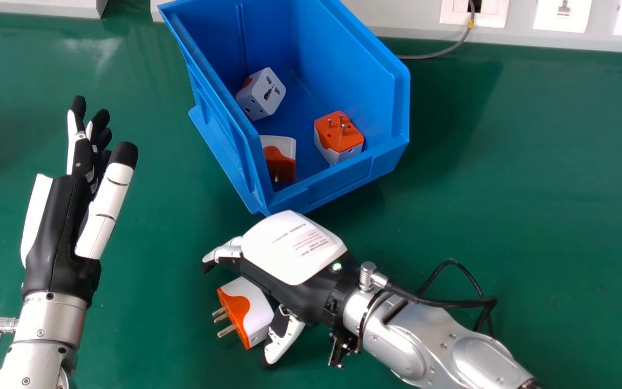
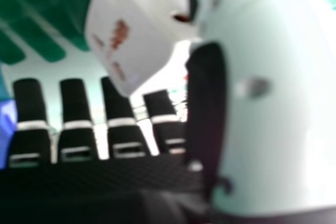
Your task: Pick all objects and put in blue box
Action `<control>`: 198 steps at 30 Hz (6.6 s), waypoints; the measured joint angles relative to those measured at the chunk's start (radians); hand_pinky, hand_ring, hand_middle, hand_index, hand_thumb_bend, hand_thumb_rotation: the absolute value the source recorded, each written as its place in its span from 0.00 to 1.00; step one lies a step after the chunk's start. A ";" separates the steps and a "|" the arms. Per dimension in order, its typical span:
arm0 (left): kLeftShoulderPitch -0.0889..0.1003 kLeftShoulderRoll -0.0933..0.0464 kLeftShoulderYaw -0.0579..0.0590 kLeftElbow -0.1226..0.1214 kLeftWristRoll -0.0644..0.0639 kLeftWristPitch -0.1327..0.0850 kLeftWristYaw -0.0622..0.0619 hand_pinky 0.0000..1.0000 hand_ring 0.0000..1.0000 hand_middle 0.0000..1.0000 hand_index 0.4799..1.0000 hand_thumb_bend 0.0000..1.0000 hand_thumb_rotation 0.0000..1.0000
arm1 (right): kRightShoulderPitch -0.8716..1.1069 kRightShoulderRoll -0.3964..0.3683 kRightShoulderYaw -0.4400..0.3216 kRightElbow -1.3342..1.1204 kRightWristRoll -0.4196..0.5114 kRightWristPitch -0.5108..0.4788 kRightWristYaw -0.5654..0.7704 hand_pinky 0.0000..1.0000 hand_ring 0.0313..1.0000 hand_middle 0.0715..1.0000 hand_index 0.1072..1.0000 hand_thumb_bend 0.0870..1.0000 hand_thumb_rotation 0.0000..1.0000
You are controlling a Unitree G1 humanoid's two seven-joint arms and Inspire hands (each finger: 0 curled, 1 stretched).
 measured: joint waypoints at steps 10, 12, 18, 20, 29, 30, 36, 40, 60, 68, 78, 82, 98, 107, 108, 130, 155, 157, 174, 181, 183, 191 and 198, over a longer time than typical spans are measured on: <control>-0.014 0.000 0.001 0.016 -0.013 -0.013 -0.009 1.00 1.00 1.00 1.00 0.61 0.87 | -0.025 -0.014 0.044 -0.021 -0.007 0.012 0.026 0.64 0.74 0.75 0.71 0.50 0.04; -0.015 0.000 0.002 0.019 -0.013 -0.019 -0.009 1.00 1.00 1.00 1.00 0.61 0.87 | -0.033 -0.019 0.055 -0.024 -0.007 0.004 0.039 0.63 0.73 0.74 0.70 0.46 0.02; -0.015 0.000 0.002 0.025 -0.014 -0.020 -0.010 1.00 1.00 1.00 1.00 0.60 0.87 | -0.059 -0.032 0.075 -0.025 -0.007 -0.011 0.062 0.62 0.72 0.73 0.68 0.46 0.00; -0.015 0.000 0.002 0.026 -0.014 -0.020 -0.010 1.00 1.00 1.00 1.00 0.59 0.87 | -0.069 -0.032 0.082 -0.021 -0.007 -0.014 0.070 0.61 0.71 0.71 0.67 0.47 0.00; -0.015 0.000 0.002 0.026 -0.014 -0.020 -0.011 1.00 1.00 1.00 1.00 0.60 0.87 | -0.098 -0.034 0.100 -0.014 -0.007 -0.019 0.089 0.56 0.66 0.66 0.63 0.47 0.00; -0.015 0.000 0.002 0.026 -0.014 -0.020 -0.011 1.00 1.00 1.00 1.00 0.60 0.86 | -0.100 -0.034 0.102 -0.013 -0.007 -0.019 0.089 0.55 0.65 0.66 0.63 0.47 0.00; -0.015 0.000 0.002 0.010 -0.013 -0.019 -0.008 1.00 1.00 1.00 1.00 0.59 0.86 | -0.115 -0.022 0.109 -0.001 -0.007 -0.012 0.104 0.53 0.62 0.64 0.60 0.47 0.00; -0.013 0.000 0.003 -0.007 -0.013 -0.017 -0.007 1.00 1.00 1.00 1.00 0.59 0.86 | -0.113 -0.022 0.104 -0.010 -0.006 0.003 0.111 0.51 0.61 0.62 0.54 0.46 0.04; -0.005 0.001 0.012 -0.050 -0.014 0.027 -0.006 1.00 1.00 1.00 1.00 0.57 0.86 | -0.106 0.002 0.063 0.018 0.043 0.016 0.115 0.19 0.22 0.43 0.43 0.48 0.01; 0.008 0.001 0.013 -0.073 -0.014 0.047 -0.006 1.00 1.00 1.00 1.00 0.58 0.86 | -0.104 0.002 0.058 0.031 0.045 0.016 0.088 0.15 0.15 0.43 0.41 0.48 0.00; 0.008 0.001 0.013 -0.087 -0.027 0.072 -0.014 1.00 1.00 1.00 1.00 0.58 0.86 | -0.085 0.000 0.042 0.014 0.050 0.019 0.078 0.15 0.15 0.43 0.41 0.48 0.00; 0.009 0.001 0.015 -0.088 -0.032 0.073 -0.014 1.00 1.00 1.00 1.00 0.58 0.85 | -0.042 -0.019 0.015 -0.043 0.049 0.046 0.083 0.15 0.14 0.43 0.41 0.48 0.00; 0.005 0.004 0.015 -0.070 -0.029 0.047 -0.014 1.00 1.00 1.00 1.00 0.55 0.85 | 0.162 -0.077 -0.087 -0.358 0.104 0.075 0.104 0.16 0.16 0.39 0.41 0.48 0.00; -0.001 0.006 0.014 -0.052 -0.030 0.042 -0.024 1.00 1.00 1.00 1.00 0.57 0.85 | 0.221 -0.102 -0.117 -0.481 0.114 0.078 0.152 0.21 0.24 0.41 0.44 0.47 0.00; -0.001 0.006 0.014 -0.052 -0.030 0.041 -0.024 1.00 1.00 1.00 1.00 0.57 0.85 | 0.231 -0.106 -0.121 -0.501 0.114 0.078 0.155 0.21 0.24 0.41 0.44 0.47 0.00; 0.006 0.006 0.013 -0.060 -0.030 0.042 -0.023 1.00 1.00 1.00 1.00 0.57 0.84 | 0.458 -0.209 -0.364 -0.851 0.162 0.106 0.263 0.32 0.40 0.48 0.43 0.45 0.00; 0.006 0.006 0.014 -0.073 -0.030 0.045 -0.024 1.00 1.00 1.00 1.00 0.58 0.84 | -0.062 -0.151 -0.405 -0.420 0.070 0.140 0.176 0.33 0.41 0.49 0.43 0.44 0.00; 0.005 0.006 0.013 -0.073 -0.031 0.044 -0.025 1.00 1.00 1.00 1.00 0.58 0.84 | -0.121 -0.137 -0.394 -0.351 0.069 0.141 0.165 0.33 0.41 0.49 0.43 0.44 0.00; -0.002 0.007 0.013 -0.051 -0.030 0.040 -0.032 1.00 1.00 1.00 1.00 0.61 0.84 | -0.704 0.013 -0.220 0.489 0.021 0.152 -0.060 0.33 0.41 0.50 0.43 0.44 0.00; 0.002 0.010 0.013 -0.062 -0.029 0.041 -0.031 1.00 1.00 1.00 1.00 0.62 0.85 | -0.810 0.087 -0.210 0.707 0.058 0.176 -0.113 0.33 0.41 0.48 0.44 0.44 0.00; 0.006 0.010 0.013 -0.065 -0.029 0.041 -0.030 1.00 1.00 1.00 1.00 0.62 0.85 | -0.811 0.092 -0.206 0.729 0.073 0.175 -0.121 0.33 0.41 0.48 0.43 0.45 0.00; 0.010 0.010 0.013 -0.069 -0.029 0.041 -0.024 1.00 1.00 1.00 1.00 0.62 0.85 | -0.810 0.092 -0.212 0.733 0.137 0.168 -0.090 0.49 0.60 0.66 0.60 0.50 0.02; 0.009 0.008 0.011 -0.069 -0.029 0.041 -0.021 1.00 1.00 1.00 1.00 0.63 0.85 | -0.809 0.077 -0.148 0.729 0.106 0.173 -0.073 0.81 0.87 0.89 0.87 0.59 0.20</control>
